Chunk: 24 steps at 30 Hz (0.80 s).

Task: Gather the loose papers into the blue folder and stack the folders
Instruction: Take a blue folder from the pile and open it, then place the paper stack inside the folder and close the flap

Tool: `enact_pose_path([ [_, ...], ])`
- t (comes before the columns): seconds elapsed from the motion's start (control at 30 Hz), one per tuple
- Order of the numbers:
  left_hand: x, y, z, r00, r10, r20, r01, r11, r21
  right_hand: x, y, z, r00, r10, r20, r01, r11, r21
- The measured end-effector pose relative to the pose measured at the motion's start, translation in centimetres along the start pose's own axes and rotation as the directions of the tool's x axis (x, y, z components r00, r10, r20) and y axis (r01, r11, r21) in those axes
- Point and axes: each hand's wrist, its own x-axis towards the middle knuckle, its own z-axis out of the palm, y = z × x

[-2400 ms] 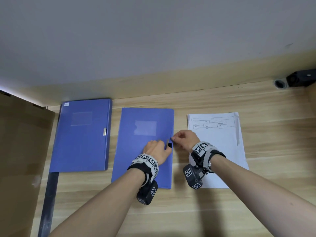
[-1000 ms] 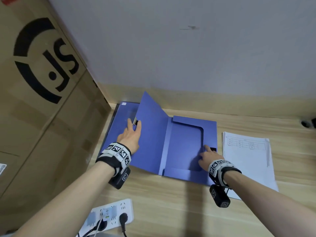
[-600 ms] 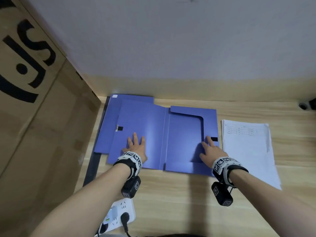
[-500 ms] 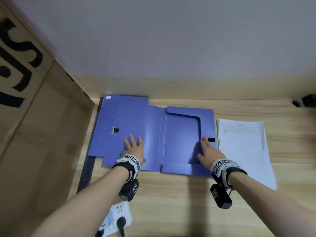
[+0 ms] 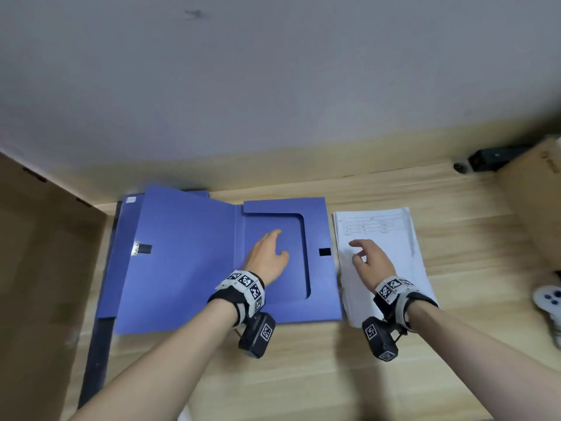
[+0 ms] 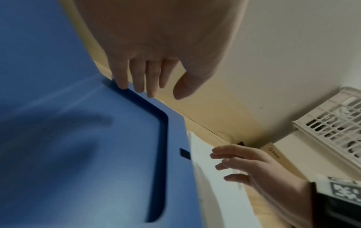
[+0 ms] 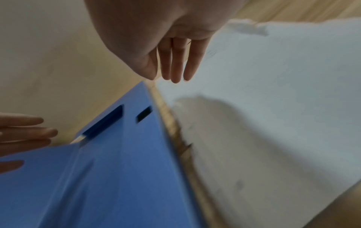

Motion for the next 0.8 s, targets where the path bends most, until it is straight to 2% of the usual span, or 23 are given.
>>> enact_pose_path([
  [0.07,0.5,2.5,2.6,0.996,-0.006,0.083,0.021,0.983,-0.181,0.1,2.5,-1.9,0.997,0.073,-0.016,-0.073,0.997,-0.004],
  [0.13,1.0,4.8,5.4,0.984,-0.047,0.173,0.104,0.935,-0.339,0.2,5.0,-3.5,0.989,0.142,-0.049,-0.143,0.99,-0.004],
  [0.3,2.6,9.1,10.9,0.936,-0.191,0.296,0.313,0.837,-0.449,0.4,9.9,-6.6,0.951,0.279,-0.134,-0.28,0.96,0.009],
  [0.37,2.9,10.0,12.5,0.926,-0.242,0.29,0.356,0.813,-0.46,0.9,11.5,-7.1,0.929,0.349,-0.124,-0.347,0.937,0.044],
  [0.47,3.7,9.9,15.3,0.893,-0.316,0.321,0.449,0.687,-0.572,2.0,13.8,-6.9,0.911,0.403,-0.091,-0.395,0.914,0.088],
  [0.57,4.4,9.2,17.6,0.889,-0.338,0.31,0.457,0.593,-0.663,2.3,13.9,-6.5,0.908,0.418,-0.023,-0.41,0.898,0.159],
  [0.67,3.2,11.2,16.8,0.896,-0.35,0.275,0.44,0.603,-0.665,2.2,13.6,-6.2,0.884,0.465,0.047,-0.462,0.856,0.232],
  [0.8,3.2,11.3,17.2,0.911,-0.352,0.215,0.4,0.626,-0.669,2.8,13.6,-6.2,0.893,0.449,0.038,-0.438,0.845,0.306],
])
